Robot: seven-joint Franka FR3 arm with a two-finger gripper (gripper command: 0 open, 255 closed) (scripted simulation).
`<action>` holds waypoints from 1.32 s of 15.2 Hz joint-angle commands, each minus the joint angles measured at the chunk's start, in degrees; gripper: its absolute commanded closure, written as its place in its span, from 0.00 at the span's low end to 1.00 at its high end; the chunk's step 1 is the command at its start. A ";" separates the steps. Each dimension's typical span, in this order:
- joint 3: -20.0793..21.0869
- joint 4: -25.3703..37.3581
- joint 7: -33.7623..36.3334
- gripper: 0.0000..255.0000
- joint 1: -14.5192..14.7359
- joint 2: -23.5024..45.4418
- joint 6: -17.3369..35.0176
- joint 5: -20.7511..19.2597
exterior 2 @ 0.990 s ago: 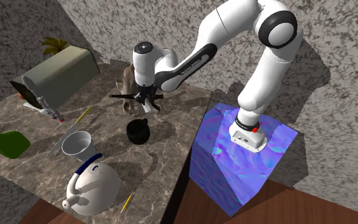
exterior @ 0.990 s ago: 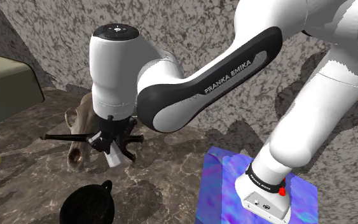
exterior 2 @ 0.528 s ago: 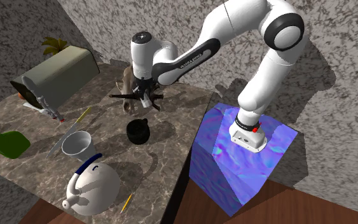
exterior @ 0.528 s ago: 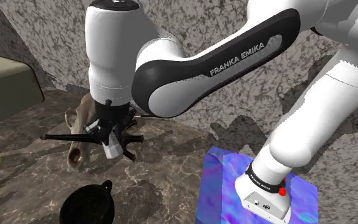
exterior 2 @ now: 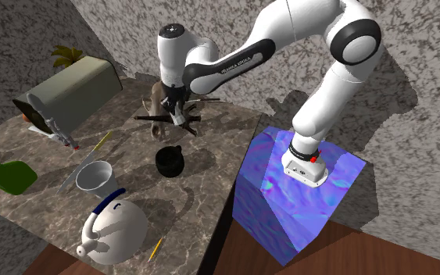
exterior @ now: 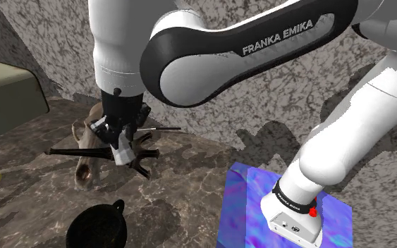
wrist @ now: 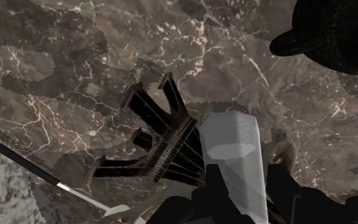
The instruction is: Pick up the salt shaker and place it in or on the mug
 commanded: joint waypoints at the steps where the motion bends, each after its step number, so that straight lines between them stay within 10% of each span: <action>1: -0.36 1.01 -0.82 1.00 0.07 -0.81 -1.55 0.80; 7: -1.02 4.30 -2.16 1.00 0.18 -2.09 -5.69 2.00; 20: 11.55 13.46 18.73 1.00 5.91 6.44 -12.26 -6.43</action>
